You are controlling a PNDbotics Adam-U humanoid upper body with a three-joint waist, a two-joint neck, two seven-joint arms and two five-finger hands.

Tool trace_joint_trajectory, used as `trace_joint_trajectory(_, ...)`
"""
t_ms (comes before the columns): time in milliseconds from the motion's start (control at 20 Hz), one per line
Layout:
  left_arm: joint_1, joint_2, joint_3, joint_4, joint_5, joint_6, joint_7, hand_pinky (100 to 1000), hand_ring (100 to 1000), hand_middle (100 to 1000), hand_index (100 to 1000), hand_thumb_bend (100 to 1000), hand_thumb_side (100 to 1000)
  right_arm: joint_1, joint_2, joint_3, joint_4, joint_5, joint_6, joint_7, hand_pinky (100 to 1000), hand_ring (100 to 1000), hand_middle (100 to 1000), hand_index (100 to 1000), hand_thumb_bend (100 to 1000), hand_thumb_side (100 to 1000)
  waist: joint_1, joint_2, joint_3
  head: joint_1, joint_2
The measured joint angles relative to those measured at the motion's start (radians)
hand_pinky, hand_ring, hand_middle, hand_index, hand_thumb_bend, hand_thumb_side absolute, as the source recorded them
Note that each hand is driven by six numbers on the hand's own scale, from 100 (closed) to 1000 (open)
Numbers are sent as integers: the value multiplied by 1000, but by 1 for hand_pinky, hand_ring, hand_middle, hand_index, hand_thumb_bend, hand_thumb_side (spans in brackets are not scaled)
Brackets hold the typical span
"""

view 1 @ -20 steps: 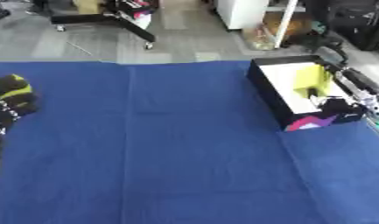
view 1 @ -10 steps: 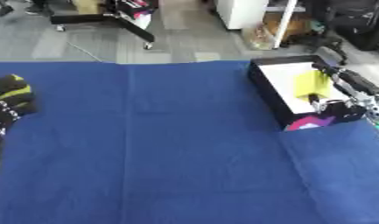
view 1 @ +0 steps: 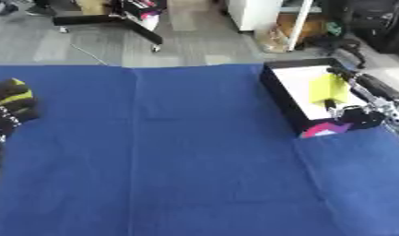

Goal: Pick up the objects with one hand, pass them to the other hand, and then place them into the box on the other side of the table.

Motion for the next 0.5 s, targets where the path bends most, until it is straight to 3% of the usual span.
trace_joint_trajectory(400,0,0,0,0,0,0,0,754,748,751,834,528,727,0,0,0,0,3,-5,6,966,941,873,1000,100,100,-1,0,1,-3,0)
trace_joint_trajectory(500,1,0,0,0,0,-1,-1,754,748,751,834,528,727,0,0,0,0,9,-8,10,977,964,964,1000,100,100,-2,0,1,-4,0)
